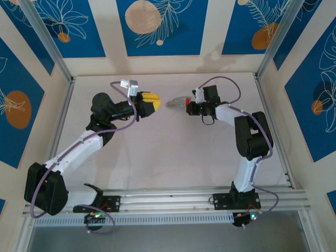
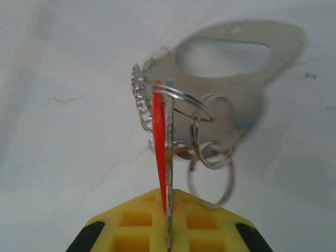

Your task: Put the keys on the keyring

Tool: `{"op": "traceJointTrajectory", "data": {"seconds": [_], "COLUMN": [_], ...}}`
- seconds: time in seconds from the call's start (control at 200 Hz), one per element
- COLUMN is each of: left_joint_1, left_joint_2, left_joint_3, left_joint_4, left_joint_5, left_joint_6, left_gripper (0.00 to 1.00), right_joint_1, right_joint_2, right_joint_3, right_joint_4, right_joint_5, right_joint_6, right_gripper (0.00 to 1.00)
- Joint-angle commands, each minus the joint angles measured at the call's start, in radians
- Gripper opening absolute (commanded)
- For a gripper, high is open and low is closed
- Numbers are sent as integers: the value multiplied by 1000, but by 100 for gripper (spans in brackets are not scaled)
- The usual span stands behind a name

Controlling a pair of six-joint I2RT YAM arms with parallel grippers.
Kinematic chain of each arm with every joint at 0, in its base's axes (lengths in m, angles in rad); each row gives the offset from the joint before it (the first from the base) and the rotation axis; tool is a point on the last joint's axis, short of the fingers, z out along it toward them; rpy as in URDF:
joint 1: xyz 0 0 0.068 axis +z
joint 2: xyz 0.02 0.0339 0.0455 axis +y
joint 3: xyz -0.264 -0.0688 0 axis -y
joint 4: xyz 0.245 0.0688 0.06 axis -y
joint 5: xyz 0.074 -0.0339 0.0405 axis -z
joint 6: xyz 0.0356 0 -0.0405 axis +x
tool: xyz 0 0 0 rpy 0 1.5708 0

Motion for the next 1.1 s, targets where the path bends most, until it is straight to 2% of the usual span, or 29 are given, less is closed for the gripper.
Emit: {"op": "traceJointTrajectory", "data": {"seconds": [0.0,0.815,0.855,0.99,1.095], "left_joint_1": [7,7,7,7,7], "left_joint_2": [7,29,32,25,1], "left_joint_3": [-14,-34,-34,-31,-32], "left_joint_4": [48,102,105,88,39], "left_joint_5": [-8,2,2,5,-1], "left_joint_6": [-2,-23,-26,-25,4], "left_gripper": [35,36,36,36,38], "right_joint_1": [12,140,147,169,160], "right_joint_2": [-51,-145,-163,-283,-445], "right_joint_3": [-30,-259,-281,-368,-439], "right_joint_4": [51,-49,-57,-91,-129], "right_joint_5": [-2,10,1,-39,-51], "right_joint_6": [24,102,104,122,147], "right_gripper": [0,0,6,38,52]}}
